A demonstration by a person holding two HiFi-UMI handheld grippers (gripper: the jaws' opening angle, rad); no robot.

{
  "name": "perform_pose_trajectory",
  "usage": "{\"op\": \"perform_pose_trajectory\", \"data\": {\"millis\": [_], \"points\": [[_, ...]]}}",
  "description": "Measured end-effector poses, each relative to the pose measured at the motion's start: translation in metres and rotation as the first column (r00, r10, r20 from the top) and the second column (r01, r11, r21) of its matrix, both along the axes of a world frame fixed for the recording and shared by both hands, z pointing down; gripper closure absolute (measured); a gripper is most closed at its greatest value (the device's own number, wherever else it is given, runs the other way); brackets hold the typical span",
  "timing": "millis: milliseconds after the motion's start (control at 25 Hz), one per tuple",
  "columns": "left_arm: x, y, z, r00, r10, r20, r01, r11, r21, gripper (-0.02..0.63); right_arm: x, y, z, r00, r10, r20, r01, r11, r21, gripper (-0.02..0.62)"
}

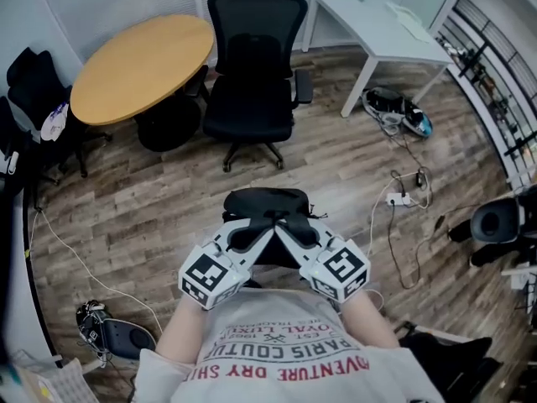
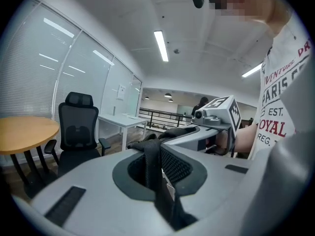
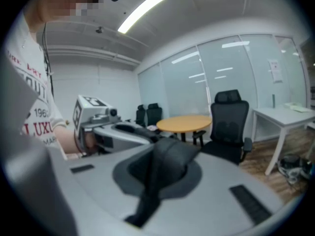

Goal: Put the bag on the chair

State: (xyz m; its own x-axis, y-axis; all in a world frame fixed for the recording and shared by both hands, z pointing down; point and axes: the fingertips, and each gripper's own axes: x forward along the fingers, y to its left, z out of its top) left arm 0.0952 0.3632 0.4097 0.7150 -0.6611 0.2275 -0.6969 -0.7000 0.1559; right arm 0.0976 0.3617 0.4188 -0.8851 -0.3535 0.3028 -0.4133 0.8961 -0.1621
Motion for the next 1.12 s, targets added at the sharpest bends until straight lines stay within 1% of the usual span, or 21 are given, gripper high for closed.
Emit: {"op": "perform_pose_trajectory", "data": {"millis": [120,240,320,400,520,680,840,1040,1120], "points": [[-0.029,-0.027,-0.003,0.999,0.030,0.022,-0.031,0.999,0.013,0.549,-0.028,-0.027,-0.005,0.999,0.038,0.013,-0.038,0.999,0.009,0.568],[-0.055,-0.053,-0.006,0.997,0.040,0.063,-0.041,0.999,0.023,0.549,-0.054,-0.054,-0.007,0.998,0.056,0.020,-0.056,0.998,0.018,0.568],[-0.067,-0.071,-0.011,0.996,0.035,0.080,-0.038,0.999,0.034,0.549,-0.066,-0.072,-0.010,0.998,0.064,0.025,-0.064,0.998,0.024,0.568],[-0.076,-0.090,-0.015,0.997,0.026,0.079,-0.029,0.999,0.040,0.549,-0.075,-0.091,-0.015,0.997,0.070,0.036,-0.071,0.997,0.024,0.568],[-0.087,-0.120,-0.016,0.997,0.003,0.074,-0.006,0.999,0.041,0.549,-0.086,-0.121,-0.015,0.998,0.053,0.034,-0.054,0.998,0.024,0.568],[-0.099,-0.165,-0.009,0.998,-0.033,0.053,0.032,0.999,0.011,0.549,-0.098,-0.164,-0.008,0.999,0.009,0.033,-0.009,1.000,0.018,0.568],[-0.106,-0.210,-0.002,0.997,-0.071,0.034,0.072,0.997,-0.024,0.549,-0.105,-0.207,-0.001,0.997,-0.083,0.009,0.082,0.996,0.028,0.568],[-0.102,-0.261,0.012,0.995,-0.078,0.054,0.082,0.994,-0.077,0.549,-0.102,-0.255,0.011,0.980,-0.198,-0.034,0.199,0.980,0.019,0.568],[-0.099,-0.281,0.017,0.994,-0.098,0.054,0.103,0.991,-0.084,0.549,-0.099,-0.272,0.014,0.974,-0.225,-0.038,0.226,0.974,0.033,0.568]]}}
